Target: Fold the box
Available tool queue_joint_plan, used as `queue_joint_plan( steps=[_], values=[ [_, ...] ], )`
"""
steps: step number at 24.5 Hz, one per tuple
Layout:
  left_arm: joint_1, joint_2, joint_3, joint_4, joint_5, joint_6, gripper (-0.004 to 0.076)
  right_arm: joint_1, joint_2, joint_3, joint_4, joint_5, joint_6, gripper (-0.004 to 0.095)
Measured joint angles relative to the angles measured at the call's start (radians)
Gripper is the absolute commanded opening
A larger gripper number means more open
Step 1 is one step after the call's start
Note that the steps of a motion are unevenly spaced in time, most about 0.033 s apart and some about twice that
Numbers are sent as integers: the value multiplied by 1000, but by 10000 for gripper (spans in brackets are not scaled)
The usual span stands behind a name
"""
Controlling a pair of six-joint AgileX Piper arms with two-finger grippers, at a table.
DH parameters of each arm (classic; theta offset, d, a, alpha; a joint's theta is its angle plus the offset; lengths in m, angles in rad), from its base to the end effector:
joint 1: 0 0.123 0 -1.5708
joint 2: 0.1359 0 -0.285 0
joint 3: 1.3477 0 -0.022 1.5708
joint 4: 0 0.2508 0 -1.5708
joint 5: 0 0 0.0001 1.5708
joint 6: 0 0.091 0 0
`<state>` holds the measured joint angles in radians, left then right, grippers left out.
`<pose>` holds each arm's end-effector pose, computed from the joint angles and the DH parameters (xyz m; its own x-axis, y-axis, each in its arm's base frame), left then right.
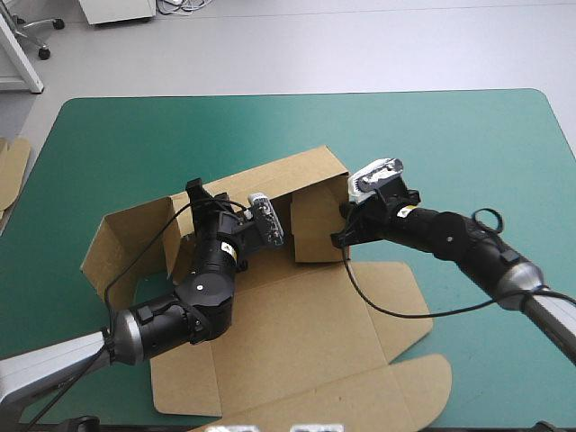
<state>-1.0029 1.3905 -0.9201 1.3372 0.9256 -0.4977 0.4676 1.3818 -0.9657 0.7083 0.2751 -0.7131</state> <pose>0.2063 -0.1917 0.2983 -0.1280 0.9509 -0.2817 0.3752 0.3094 0.8738 0.2660 0.1524 0.3013 -0.4452 -0.2509 -0.8596 -0.5896 0.8046 0.0705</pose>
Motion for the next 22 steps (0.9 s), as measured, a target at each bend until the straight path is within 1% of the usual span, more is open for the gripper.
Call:
queue_joint_plan(
  steps=[2, 5, 8, 11, 12, 16, 18, 19, 20, 21, 22],
  values=[
    [0, -8, 0, -17, -21, 12, -14, -44, -57, 0, -13, 145, 17, 23],
    [0, -13, 0, -37, -52, 19, -14, -88, -120, 1, -28, 277, 30, 159],
    [-2, -14, 0, -37, -75, 22, -14, -107, -172, 1, -40, 330, 32, 350],
    [-3, -13, 0, -39, -90, 26, -14, -108, -207, 1, -37, 368, 39, 484],
    [-4, -13, 0, -39, -91, 26, -14, -108, -210, 1, -37, 386, 41, 489],
    [-4, -13, 0, -39, -92, 27, -14, -108, -200, 1, -53, 389, 47, 489],
    [-4, -13, 0, -39, -93, 43, -14, -108, -193, 1, -127, 391, 83, 484],
    [-4, -13, 0, -39, -93, 52, -14, -108, -193, 0, -202, 391, 126, 470],
    [-4, -13, 0, -39, -93, 53, -14, -108, -193, -1, -247, 388, 159, 408],
    [-4, -13, 0, -39, -93, 52, -14, -108, -196, -12, -326, 376, 243, 267],
    [-4, -13, 0, -39, -93, 52, -14, -108, -204, -37, -368, 366, 299, 134]
  ],
)
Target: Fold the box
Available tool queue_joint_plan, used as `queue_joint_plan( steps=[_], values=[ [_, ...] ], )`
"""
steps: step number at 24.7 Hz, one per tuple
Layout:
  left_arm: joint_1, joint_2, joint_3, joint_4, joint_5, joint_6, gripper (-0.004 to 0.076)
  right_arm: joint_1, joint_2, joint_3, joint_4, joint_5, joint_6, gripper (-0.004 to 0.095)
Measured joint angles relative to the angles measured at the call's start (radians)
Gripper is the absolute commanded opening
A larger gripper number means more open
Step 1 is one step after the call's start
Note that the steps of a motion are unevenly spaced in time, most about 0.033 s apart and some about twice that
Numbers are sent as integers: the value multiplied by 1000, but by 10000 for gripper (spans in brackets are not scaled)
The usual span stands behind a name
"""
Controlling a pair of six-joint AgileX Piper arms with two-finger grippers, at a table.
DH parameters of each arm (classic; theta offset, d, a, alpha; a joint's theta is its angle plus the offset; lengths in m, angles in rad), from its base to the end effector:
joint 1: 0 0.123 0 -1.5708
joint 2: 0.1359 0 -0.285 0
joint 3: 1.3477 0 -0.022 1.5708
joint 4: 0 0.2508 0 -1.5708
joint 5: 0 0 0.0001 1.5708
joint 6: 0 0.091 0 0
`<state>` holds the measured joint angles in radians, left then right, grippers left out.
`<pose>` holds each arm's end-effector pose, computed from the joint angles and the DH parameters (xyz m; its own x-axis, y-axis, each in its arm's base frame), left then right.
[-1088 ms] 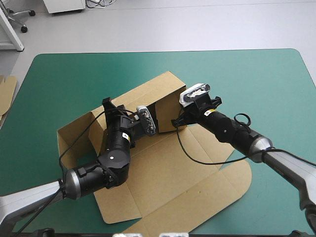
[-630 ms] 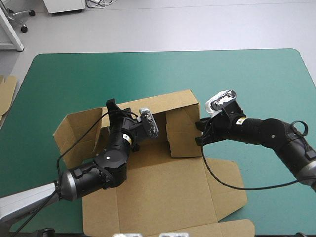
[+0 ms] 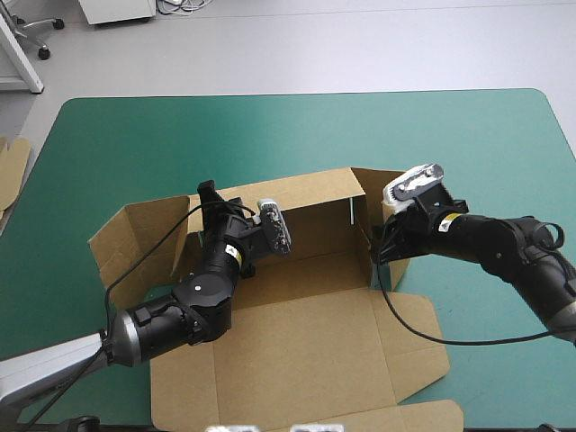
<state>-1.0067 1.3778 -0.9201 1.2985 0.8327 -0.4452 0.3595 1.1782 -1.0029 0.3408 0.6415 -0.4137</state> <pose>0.2024 -0.1985 0.2982 -0.0482 0.9536 -0.2971 0.4354 0.2878 0.8530 0.2252 0.1041 0.3409 -0.5319 -0.3427 -0.7744 -0.5656 0.8244 0.0236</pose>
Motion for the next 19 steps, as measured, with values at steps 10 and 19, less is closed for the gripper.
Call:
queue_joint_plan(
  steps=[10, 19],
  values=[
    [0, 0, 0, -4, 0, 0, -14, -102, 139, -363, -130, 23, 273, -34],
    [0, 0, 0, -4, 0, 0, -14, -276, 476, -568, 203, 206, 116, -34]
  ],
)
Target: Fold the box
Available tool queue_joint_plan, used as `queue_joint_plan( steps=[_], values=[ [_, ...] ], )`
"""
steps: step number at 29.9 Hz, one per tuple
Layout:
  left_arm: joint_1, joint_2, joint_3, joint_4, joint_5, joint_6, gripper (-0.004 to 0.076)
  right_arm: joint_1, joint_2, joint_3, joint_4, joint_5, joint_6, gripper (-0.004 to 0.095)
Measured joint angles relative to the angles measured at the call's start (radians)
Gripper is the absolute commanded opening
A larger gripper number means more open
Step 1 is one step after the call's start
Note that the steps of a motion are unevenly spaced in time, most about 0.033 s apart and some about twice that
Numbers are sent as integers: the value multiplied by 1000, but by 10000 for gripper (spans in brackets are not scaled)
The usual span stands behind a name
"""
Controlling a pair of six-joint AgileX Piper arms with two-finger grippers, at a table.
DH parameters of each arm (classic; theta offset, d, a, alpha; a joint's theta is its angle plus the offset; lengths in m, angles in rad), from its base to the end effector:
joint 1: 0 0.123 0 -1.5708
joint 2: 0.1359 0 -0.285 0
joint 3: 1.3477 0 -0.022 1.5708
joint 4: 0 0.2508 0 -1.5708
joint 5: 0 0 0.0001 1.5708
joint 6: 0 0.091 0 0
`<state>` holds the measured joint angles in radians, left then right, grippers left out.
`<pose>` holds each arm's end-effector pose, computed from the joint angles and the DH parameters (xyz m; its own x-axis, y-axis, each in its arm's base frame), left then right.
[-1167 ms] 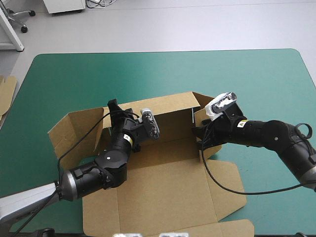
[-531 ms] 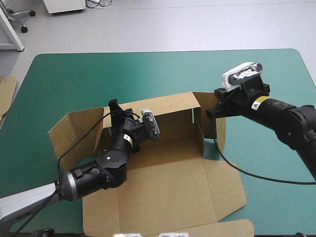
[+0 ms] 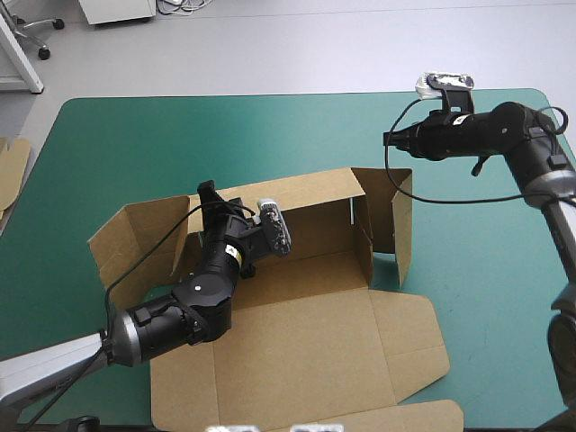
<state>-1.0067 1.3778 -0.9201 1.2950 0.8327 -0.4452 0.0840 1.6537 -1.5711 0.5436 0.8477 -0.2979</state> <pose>0.2023 -0.1984 0.2980 -0.0503 0.9530 -0.2987 0.4374 0.2898 0.8513 0.3687 0.0665 0.3662 -0.7174 0.0158 -0.6965 -0.2979 0.8968 0.3272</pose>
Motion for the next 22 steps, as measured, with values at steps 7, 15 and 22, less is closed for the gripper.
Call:
queue_joint_plan(
  steps=[7, 15, 22],
  values=[
    [0, 0, 0, 0, 0, 0, -14, -82, 140, -15, 138, 160, -94, -34],
    [0, 0, 0, 0, -1, 0, -14, -139, 114, 13, 168, 271, -121, -34],
    [0, 0, 0, 0, -4, 0, -14, -148, 59, 174, 261, 291, -221, -34]
  ],
)
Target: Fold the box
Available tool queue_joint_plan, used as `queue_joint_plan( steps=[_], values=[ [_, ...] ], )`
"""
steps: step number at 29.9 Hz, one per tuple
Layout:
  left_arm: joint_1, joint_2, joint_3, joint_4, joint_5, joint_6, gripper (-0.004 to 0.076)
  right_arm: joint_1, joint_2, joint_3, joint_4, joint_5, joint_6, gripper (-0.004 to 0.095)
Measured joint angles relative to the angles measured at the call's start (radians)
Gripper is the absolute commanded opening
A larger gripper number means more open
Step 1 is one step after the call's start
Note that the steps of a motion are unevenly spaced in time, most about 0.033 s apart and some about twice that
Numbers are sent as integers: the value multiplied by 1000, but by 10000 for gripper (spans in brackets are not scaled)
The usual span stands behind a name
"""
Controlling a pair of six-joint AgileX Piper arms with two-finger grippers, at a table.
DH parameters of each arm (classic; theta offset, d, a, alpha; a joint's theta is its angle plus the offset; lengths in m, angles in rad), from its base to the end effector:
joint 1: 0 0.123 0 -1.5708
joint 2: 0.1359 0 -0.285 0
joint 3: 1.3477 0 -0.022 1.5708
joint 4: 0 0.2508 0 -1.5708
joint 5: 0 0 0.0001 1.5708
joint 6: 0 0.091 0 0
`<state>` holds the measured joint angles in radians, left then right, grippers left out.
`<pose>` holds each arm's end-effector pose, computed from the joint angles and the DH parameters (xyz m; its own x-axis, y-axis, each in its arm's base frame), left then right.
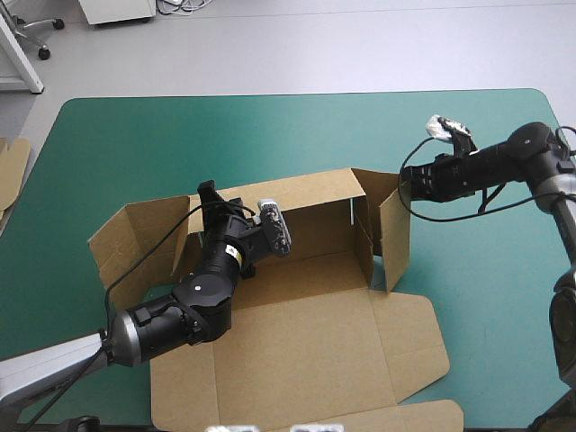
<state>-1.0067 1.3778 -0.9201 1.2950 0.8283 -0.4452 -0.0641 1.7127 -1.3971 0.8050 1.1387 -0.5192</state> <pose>0.2022 -0.1988 0.2979 -0.0467 0.9527 -0.3004 0.4391 0.2897 0.8505 0.3546 0.0370 0.2973 -0.9094 -0.0236 -0.4153 -0.2810 0.7711 0.5713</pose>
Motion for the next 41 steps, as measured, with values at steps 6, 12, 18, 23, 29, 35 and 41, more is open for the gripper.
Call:
queue_joint_plan(
  steps=[6, 12, 18, 23, 29, 35, 41],
  values=[
    [0, 0, 0, 3, 0, 0, -14, 0, -111, 202, 99, -52, -136, -33],
    [0, 0, 0, 3, 0, 0, -14, 0, -258, 379, 219, -123, -366, -33],
    [0, 0, 0, 3, -1, 0, -14, -1, -325, 475, 264, -146, -523, 43],
    [0, 1, 0, 3, -1, 0, -14, -1, -329, 481, 275, -108, -576, 238],
    [0, 1, 0, 3, -1, 0, -14, 9, -329, 481, 280, -82, -594, 537],
    [0, 1, 0, 4, -1, 0, -14, 63, -329, 481, 279, -153, -602, 565],
    [0, 1, 0, 4, 0, 0, -14, 120, -329, 481, 276, -221, -630, 572]
  ],
)
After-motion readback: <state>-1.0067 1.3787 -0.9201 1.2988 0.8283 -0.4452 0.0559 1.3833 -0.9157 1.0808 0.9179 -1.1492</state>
